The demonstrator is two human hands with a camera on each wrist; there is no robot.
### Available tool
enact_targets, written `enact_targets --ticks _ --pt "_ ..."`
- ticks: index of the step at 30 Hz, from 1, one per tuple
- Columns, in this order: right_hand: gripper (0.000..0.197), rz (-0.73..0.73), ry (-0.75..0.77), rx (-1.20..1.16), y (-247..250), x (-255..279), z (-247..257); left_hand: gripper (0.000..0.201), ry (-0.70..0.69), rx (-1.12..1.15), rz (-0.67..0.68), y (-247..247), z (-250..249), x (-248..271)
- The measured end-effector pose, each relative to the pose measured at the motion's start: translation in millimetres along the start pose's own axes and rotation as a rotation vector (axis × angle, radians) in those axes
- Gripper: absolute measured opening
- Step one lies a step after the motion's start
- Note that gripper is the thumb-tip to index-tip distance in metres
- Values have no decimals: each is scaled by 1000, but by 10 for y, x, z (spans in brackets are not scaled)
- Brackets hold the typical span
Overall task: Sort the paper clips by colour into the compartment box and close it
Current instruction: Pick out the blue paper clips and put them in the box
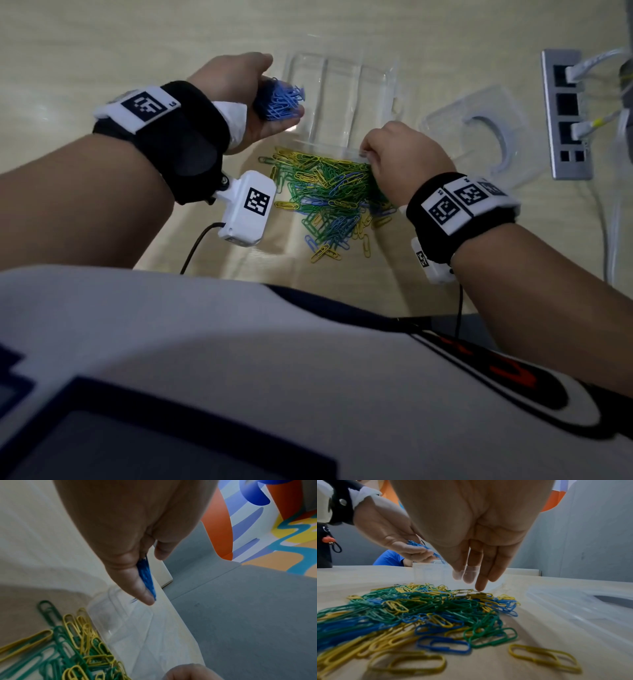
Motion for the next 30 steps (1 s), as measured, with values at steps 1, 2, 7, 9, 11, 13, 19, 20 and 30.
enact_targets --ticks 1,2,7,9,11,13,19,20,30 --pt "23 3 2 -1 -1 0 9 31 5 0 4 -3 10 -1" --pt "23 3 2 -2 1 0 16 31 9 6 8 -6 16 -5" --pt "24 2 3 3 12 0 37 41 3 -30 4 7 -7 -57" --pt "24 4 -2 2 3 1 48 46 4 -72 16 -13 -2 -73" --pt "23 2 -5 -4 -3 -1 57 50 11 -114 57 -46 19 -82" --pt "23 -5 -6 -6 -4 -1 55 51 7 -135 91 -67 34 -89" --pt "27 -9 -64 -18 24 -1 -35 23 -91 -320 177 -120 14 87" --pt "31 -7 -81 -48 35 -1 -62 19 -88 -353 183 -130 41 116" --pt "28 -80 -372 -141 255 216 -607 15 -5 -620 318 -419 554 285"
Point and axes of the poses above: each hand's wrist, its own x-axis away from the middle knuckle, its own y-axis out of the back of the hand, z = x × y, the point moved 7 cm from there along -x, towards the middle knuckle
